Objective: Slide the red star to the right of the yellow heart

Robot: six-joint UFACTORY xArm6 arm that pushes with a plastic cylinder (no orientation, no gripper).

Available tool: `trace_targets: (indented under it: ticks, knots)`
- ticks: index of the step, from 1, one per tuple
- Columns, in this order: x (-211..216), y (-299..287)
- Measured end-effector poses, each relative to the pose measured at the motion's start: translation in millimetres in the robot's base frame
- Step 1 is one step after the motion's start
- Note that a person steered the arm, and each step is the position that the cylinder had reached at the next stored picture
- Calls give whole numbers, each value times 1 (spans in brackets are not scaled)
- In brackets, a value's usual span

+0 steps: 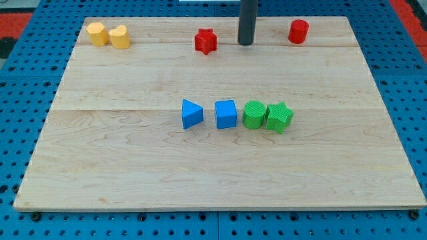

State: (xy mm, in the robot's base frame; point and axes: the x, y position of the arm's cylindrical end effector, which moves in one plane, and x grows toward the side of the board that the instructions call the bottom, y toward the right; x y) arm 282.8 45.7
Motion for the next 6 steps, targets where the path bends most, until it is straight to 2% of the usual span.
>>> trace_targets:
  ticks: [1, 2, 3, 5, 6]
  knots:
    - [-15, -70]
    - [-20, -82]
    - [-37, -43]
    - [-34, -134]
    - [-31, -143]
